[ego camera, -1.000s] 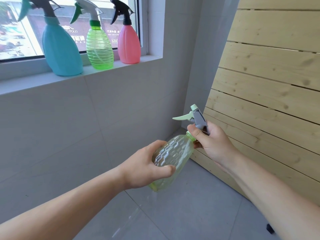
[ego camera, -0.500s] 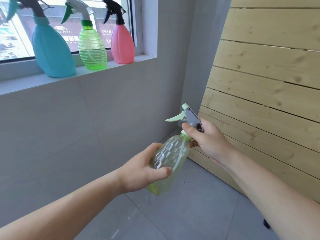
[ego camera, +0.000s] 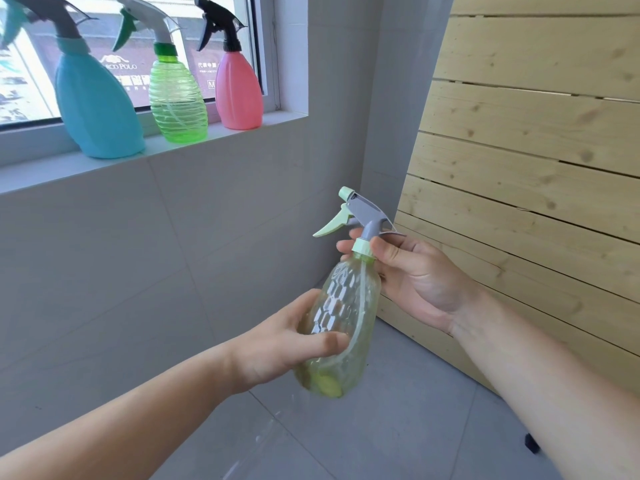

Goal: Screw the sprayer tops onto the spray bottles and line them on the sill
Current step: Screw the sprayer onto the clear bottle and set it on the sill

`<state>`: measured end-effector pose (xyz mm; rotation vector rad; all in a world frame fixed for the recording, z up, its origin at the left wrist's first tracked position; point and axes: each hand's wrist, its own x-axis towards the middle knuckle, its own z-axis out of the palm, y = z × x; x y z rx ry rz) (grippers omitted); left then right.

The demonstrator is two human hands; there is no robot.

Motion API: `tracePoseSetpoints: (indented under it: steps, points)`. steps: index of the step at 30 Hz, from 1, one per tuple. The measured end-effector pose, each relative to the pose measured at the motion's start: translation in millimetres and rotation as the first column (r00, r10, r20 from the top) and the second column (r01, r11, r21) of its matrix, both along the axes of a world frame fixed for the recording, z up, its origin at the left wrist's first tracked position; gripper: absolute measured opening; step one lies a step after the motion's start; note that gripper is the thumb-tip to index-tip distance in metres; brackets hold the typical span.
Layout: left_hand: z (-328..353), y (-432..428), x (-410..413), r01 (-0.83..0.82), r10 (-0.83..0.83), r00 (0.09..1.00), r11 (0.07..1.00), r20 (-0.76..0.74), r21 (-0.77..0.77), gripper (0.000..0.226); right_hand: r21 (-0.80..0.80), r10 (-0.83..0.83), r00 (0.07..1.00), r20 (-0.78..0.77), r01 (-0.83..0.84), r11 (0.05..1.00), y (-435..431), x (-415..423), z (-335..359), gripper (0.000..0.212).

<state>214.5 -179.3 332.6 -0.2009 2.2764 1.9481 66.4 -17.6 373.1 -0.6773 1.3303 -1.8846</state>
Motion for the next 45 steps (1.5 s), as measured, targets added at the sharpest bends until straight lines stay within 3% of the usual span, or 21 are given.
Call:
tracePoseSetpoints:
  steps: [6,12,18,20,23,25,28,33,38,45]
  points:
    - [3,11,-3,-0.128,0.115,0.990,0.980,-0.086,-0.153,0.064,-0.055,-0.089,0.994,-0.060,0.085,0.995,-8,7,0,0.026]
    - [5,19,-5,-0.295,0.239,0.951,0.888,-0.194,-0.351,0.040,-0.104,-0.190,0.969,-0.161,0.174,0.979,-13,9,-5,0.021]
    - [3,23,-7,-0.320,0.273,0.947,0.844,-0.168,-0.431,0.043,-0.090,-0.152,0.986,-0.066,0.146,0.985,-14,6,-8,0.031]
    - [4,18,-9,-0.306,0.268,0.952,0.868,-0.149,-0.390,0.044,-0.083,-0.139,0.990,-0.010,0.138,0.987,-14,3,-7,0.032]
    - [9,11,-9,-0.338,0.313,0.940,0.908,-0.136,-0.249,0.050,-0.003,-0.139,0.988,-0.065,0.139,0.990,-12,0,-10,0.038]
    - [17,5,-8,-0.391,0.371,0.916,0.911,-0.150,-0.134,0.046,0.104,-0.154,0.971,-0.182,0.175,0.979,-13,3,-13,0.046]
    - [29,-2,-3,-0.401,0.407,0.898,0.913,-0.169,0.069,0.033,0.192,-0.079,0.922,-0.379,0.161,0.968,-17,23,-11,0.037]
    - [45,-22,12,-0.403,0.438,0.874,0.895,-0.210,0.189,0.033,0.188,0.008,0.811,-0.585,0.126,0.974,-41,54,4,0.046]
    - [68,-57,38,-0.496,0.526,0.800,0.851,-0.289,0.175,0.035,0.199,0.051,0.729,-0.682,0.118,0.973,-95,60,29,0.053]
    - [117,-142,79,-0.746,0.695,0.574,0.662,-0.433,0.072,0.048,0.107,0.019,0.648,-0.761,0.097,0.990,-212,87,80,0.057]
